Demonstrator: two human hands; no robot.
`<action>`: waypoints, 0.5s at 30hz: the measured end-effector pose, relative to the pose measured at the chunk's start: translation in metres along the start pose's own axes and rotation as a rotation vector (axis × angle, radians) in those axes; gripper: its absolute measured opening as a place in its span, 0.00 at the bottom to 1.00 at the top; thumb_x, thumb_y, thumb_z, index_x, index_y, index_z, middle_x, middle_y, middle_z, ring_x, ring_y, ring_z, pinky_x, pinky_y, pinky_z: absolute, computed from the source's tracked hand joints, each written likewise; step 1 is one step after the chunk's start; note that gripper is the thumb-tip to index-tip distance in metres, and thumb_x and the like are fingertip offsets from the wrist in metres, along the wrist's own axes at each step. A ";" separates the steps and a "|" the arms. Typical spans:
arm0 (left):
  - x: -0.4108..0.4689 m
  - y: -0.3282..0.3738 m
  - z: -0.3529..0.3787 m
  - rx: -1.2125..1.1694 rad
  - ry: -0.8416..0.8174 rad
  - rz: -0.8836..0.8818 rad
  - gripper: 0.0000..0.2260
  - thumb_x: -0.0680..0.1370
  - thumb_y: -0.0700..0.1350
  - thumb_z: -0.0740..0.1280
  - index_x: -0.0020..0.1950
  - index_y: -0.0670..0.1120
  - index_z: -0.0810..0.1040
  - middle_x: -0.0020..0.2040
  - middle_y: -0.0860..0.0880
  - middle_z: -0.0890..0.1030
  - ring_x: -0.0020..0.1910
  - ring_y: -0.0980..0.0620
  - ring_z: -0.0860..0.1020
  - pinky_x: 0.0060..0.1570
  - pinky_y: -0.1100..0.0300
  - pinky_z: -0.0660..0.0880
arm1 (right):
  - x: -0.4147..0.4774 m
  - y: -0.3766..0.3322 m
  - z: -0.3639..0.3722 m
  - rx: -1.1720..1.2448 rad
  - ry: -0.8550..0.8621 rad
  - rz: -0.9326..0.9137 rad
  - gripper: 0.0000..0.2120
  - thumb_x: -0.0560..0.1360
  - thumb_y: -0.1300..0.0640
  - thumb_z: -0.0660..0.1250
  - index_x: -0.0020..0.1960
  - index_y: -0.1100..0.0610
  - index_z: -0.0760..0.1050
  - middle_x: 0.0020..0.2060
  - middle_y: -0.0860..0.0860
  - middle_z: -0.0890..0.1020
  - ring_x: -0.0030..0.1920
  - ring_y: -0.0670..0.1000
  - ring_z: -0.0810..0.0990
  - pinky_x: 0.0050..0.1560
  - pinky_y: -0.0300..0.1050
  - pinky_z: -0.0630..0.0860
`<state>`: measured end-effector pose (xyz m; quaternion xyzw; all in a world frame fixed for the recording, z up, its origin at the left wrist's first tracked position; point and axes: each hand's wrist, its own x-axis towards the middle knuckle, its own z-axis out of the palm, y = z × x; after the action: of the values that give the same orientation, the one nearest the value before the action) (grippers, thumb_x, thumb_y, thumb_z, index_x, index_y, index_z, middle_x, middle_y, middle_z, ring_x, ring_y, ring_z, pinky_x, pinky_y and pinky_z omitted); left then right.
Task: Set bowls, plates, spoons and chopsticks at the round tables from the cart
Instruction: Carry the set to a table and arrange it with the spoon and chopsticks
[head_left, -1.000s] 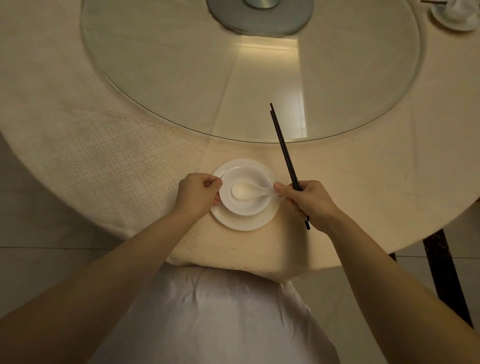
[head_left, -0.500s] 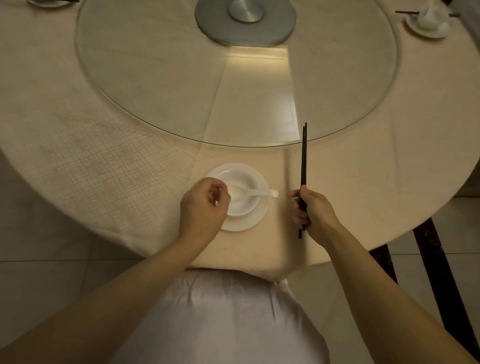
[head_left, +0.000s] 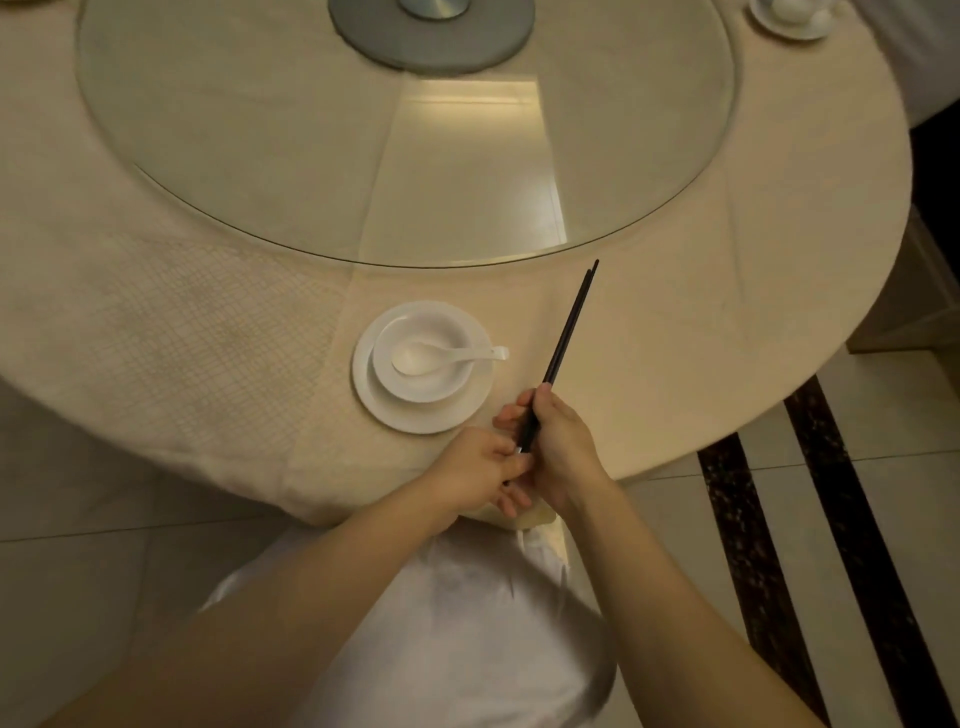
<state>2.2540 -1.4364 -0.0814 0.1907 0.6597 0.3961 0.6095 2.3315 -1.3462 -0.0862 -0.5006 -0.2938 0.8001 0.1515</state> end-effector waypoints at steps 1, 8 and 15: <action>-0.001 0.000 -0.001 -0.016 0.006 -0.004 0.10 0.81 0.39 0.66 0.54 0.32 0.79 0.44 0.32 0.81 0.32 0.48 0.83 0.28 0.59 0.79 | -0.001 0.002 -0.001 -0.020 -0.010 0.008 0.18 0.85 0.46 0.54 0.45 0.56 0.73 0.34 0.53 0.81 0.31 0.53 0.79 0.31 0.45 0.77; -0.007 -0.003 -0.009 -0.146 -0.049 -0.112 0.14 0.82 0.39 0.66 0.58 0.28 0.76 0.49 0.30 0.82 0.47 0.36 0.84 0.44 0.51 0.84 | 0.002 0.015 -0.007 -0.373 0.017 -0.048 0.21 0.83 0.43 0.57 0.46 0.57 0.79 0.39 0.52 0.82 0.38 0.50 0.81 0.38 0.46 0.78; -0.013 -0.006 -0.019 -0.289 -0.018 -0.134 0.10 0.81 0.39 0.66 0.56 0.33 0.80 0.51 0.32 0.83 0.49 0.38 0.84 0.47 0.54 0.84 | 0.003 0.017 -0.007 -0.421 0.105 -0.187 0.09 0.78 0.55 0.69 0.43 0.60 0.80 0.29 0.49 0.78 0.31 0.48 0.76 0.32 0.41 0.75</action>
<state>2.2393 -1.4550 -0.0790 0.0599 0.6016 0.4437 0.6615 2.3377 -1.3553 -0.1010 -0.5325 -0.4909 0.6767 0.1323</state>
